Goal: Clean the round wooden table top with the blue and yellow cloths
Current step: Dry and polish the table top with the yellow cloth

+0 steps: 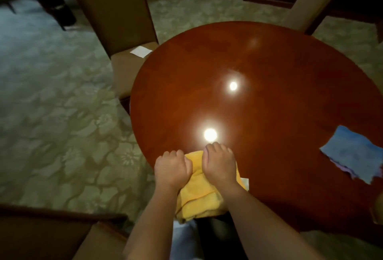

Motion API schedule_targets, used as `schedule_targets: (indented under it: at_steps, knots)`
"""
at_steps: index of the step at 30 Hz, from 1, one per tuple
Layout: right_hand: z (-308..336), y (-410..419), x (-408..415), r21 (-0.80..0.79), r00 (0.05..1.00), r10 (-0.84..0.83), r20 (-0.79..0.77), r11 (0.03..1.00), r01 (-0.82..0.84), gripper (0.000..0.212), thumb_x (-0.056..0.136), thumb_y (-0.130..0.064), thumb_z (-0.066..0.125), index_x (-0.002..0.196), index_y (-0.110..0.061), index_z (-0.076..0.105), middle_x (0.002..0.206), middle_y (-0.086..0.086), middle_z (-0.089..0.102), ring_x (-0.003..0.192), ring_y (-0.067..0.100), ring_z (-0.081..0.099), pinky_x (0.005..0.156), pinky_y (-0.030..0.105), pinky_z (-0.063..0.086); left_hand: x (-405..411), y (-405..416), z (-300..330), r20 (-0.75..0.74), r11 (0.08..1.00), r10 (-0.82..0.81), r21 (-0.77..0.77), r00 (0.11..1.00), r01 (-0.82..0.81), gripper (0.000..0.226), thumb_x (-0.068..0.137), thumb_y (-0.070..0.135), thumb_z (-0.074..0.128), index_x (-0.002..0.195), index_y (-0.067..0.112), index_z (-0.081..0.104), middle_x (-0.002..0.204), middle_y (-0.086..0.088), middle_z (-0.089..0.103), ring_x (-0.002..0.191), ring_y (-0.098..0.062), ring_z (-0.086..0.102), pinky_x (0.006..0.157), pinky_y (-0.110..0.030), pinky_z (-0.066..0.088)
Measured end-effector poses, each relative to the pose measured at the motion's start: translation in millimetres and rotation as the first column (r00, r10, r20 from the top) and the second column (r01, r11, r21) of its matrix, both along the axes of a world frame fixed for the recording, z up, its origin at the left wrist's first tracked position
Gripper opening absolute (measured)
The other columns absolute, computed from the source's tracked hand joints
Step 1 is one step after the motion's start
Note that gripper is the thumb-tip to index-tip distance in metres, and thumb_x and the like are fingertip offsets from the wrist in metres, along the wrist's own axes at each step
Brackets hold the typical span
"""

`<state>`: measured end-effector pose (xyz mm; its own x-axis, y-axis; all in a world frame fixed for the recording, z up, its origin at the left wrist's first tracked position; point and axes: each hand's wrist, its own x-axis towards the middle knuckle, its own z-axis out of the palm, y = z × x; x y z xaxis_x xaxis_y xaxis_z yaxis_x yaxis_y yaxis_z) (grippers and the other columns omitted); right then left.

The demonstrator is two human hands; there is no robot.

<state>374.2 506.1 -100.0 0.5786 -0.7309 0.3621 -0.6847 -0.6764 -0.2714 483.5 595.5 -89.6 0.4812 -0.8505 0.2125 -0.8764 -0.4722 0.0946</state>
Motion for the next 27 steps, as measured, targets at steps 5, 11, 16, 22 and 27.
schedule_targets:
  at_steps: [5, 11, 16, 22, 27]
  knots:
    - [-5.3, -13.1, 15.8, 0.0, 0.995, 0.091, 0.047, 0.996, -0.092, 0.033, 0.088, -0.023, 0.035, 0.066, -0.012, 0.057, 0.062, 0.003, 0.054, 0.058, 0.023, 0.053, 0.053, 0.031, 0.041, 16.1, -3.6, -5.2, 0.021, 1.0, 0.011, -0.013, 1.0, -0.011, 0.03, 0.073, 0.027, 0.039, 0.052, 0.012, 0.054, 0.046, -0.005, 0.05, 0.038, -0.024, 0.046, 0.039, -0.021, 0.026]
    - [-5.6, -43.1, 62.8, -0.026, 0.996, 0.051, 0.077, 0.998, -0.05, 0.033, 0.086, -0.023, 0.037, 0.063, -0.011, 0.057, 0.06, 0.003, 0.054, 0.055, 0.022, 0.051, 0.05, 0.03, 0.037, 62.2, -36.3, -8.1, 0.051, 0.999, -0.002, -0.05, 0.999, 0.005, 0.03, 0.073, 0.026, 0.038, 0.051, 0.012, 0.053, 0.045, -0.005, 0.049, 0.037, -0.023, 0.044, 0.038, -0.021, 0.026]
    - [-7.0, -71.5, 96.6, -0.022, 0.985, -0.148, 0.085, 0.988, 0.151, 0.03, 0.083, -0.023, 0.039, 0.062, -0.012, 0.058, 0.059, 0.003, 0.054, 0.055, 0.025, 0.052, 0.05, 0.028, 0.036, 112.1, -87.8, -9.7, 0.081, 0.982, -0.173, -0.055, 0.981, 0.178, 0.032, 0.075, 0.027, 0.037, 0.053, 0.011, 0.054, 0.047, -0.005, 0.05, 0.039, -0.024, 0.045, 0.038, -0.021, 0.027]
    - [-7.2, -101.6, 119.1, -0.021, 0.962, -0.262, 0.081, 0.964, 0.265, 0.028, 0.081, -0.022, 0.041, 0.062, -0.012, 0.057, 0.06, 0.006, 0.055, 0.054, 0.027, 0.05, 0.049, 0.03, 0.035, 143.7, -135.2, -9.5, 0.05, 0.946, -0.309, -0.092, 0.95, 0.312, 0.031, 0.073, 0.027, 0.037, 0.053, 0.009, 0.053, 0.048, -0.008, 0.051, 0.039, -0.026, 0.046, 0.039, -0.022, 0.029]
    - [-4.7, -93.1, 113.1, -0.058, 0.966, -0.259, 0.027, 0.964, 0.26, 0.03, 0.084, -0.023, 0.04, 0.062, -0.011, 0.056, 0.06, 0.006, 0.054, 0.054, 0.028, 0.051, 0.048, 0.031, 0.035, 139.9, -125.0, -8.9, 0.037, 0.953, -0.296, -0.059, 0.954, 0.298, 0.033, 0.074, 0.028, 0.037, 0.055, 0.008, 0.055, 0.049, -0.009, 0.053, 0.041, -0.027, 0.048, 0.04, -0.023, 0.03]
